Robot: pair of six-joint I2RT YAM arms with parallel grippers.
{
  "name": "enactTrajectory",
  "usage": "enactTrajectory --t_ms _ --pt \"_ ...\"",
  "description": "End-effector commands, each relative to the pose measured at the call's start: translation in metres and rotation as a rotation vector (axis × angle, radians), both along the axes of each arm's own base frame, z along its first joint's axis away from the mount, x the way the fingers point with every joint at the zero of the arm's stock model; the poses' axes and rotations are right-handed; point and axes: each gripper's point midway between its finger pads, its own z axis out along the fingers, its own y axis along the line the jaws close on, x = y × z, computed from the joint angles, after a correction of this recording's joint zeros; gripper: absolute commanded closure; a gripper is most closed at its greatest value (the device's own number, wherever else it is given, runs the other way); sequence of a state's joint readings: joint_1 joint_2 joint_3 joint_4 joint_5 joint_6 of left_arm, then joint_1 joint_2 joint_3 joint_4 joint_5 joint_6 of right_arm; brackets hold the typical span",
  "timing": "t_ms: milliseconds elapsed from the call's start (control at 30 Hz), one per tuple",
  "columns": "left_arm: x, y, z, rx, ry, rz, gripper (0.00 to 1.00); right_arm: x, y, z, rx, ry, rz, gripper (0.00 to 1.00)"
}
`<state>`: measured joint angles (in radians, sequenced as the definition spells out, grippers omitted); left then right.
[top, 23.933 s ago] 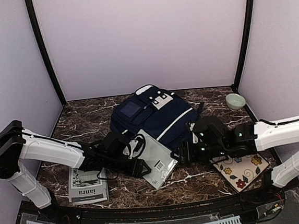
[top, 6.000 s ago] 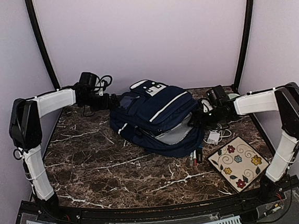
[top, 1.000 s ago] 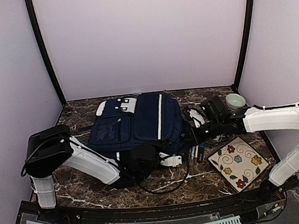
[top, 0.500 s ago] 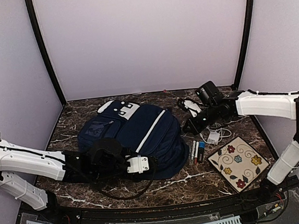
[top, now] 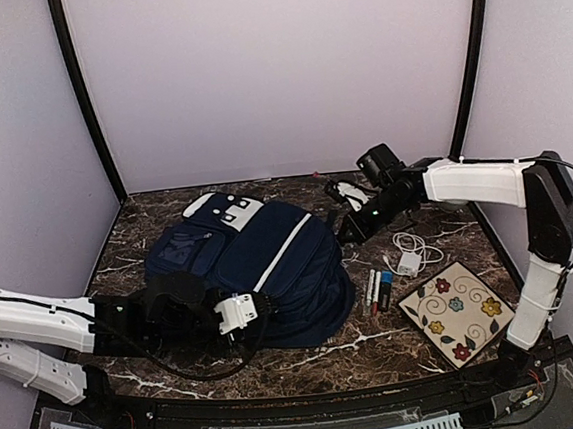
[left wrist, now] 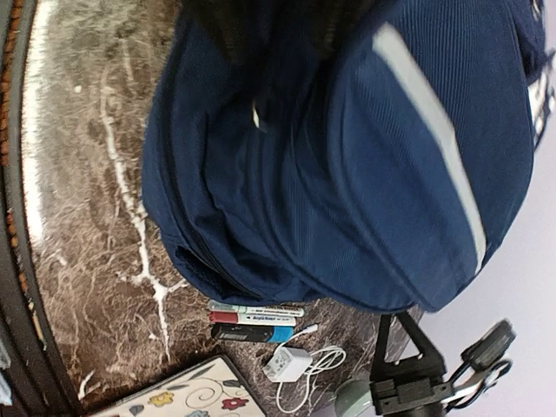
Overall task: Pack the student bag
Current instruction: Unzip the largest pocket of the student bag, then move the student bag to the center of the board.
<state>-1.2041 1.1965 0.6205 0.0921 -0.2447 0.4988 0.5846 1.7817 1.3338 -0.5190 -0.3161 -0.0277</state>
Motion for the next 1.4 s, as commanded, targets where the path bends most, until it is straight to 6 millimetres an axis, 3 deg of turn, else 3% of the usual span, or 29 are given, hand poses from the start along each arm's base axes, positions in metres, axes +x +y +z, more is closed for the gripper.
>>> enactTrajectory --t_ms 0,67,133,200,267,333,400,533,600,767,867,1000,1133,1167,1267,1367 --pt "-0.003 0.030 0.040 -0.322 0.203 0.250 0.39 0.035 -0.024 -0.004 0.001 -0.111 -0.168 1.00" --pt "0.004 0.052 0.052 -0.478 0.313 0.422 0.34 0.022 -0.014 -0.014 0.019 -0.077 -0.158 1.00" --pt "0.012 0.084 0.047 -0.581 0.452 0.622 0.45 0.013 -0.005 -0.021 0.036 -0.060 -0.153 1.00" --pt "0.016 0.126 0.021 -0.602 0.586 0.886 0.61 0.008 0.004 -0.021 0.063 -0.055 -0.144 1.00" --pt "0.008 0.167 -0.011 -0.585 0.697 1.144 0.71 -0.003 0.005 -0.034 0.057 -0.024 -0.138 1.00" --pt "-0.003 0.192 -0.038 -0.523 0.745 1.281 0.73 -0.008 0.008 -0.035 0.056 -0.020 -0.129 1.00" --pt "-0.007 0.202 -0.056 -0.487 0.767 1.350 0.73 -0.013 0.012 -0.035 0.060 -0.022 -0.119 1.00" --pt "0.015 0.199 -0.073 -0.501 0.796 1.356 0.70 -0.028 0.023 -0.030 0.092 -0.015 -0.090 1.00" --pt "0.035 0.190 -0.077 -0.557 0.841 1.317 0.71 -0.039 0.028 -0.027 0.093 -0.015 -0.072 1.00" --pt "0.087 0.200 -0.092 -0.570 0.812 1.336 0.72 -0.070 0.041 -0.022 0.133 -0.008 -0.059 1.00" --pt "0.125 0.193 -0.090 -0.572 0.780 1.294 0.72 -0.091 0.053 -0.018 0.172 0.012 -0.050 1.00" --pt "0.184 0.168 -0.070 -0.615 0.683 1.173 0.74 -0.128 0.083 -0.014 0.227 0.040 0.000 1.00" --pt "0.245 0.146 -0.037 -0.662 0.626 1.077 0.72 -0.161 0.120 -0.011 0.259 0.059 0.074 1.00" --pt "0.258 0.143 -0.030 -0.675 0.624 1.061 0.69 -0.171 0.130 -0.011 0.269 0.072 0.102 1.00" --pt "0.290 0.137 0.000 -0.735 0.619 1.013 0.56 -0.176 0.146 -0.011 0.307 0.109 0.119 1.00" --pt "0.303 0.135 0.032 -0.770 0.606 0.975 0.43 -0.173 0.151 -0.010 0.322 0.115 0.112 1.00"
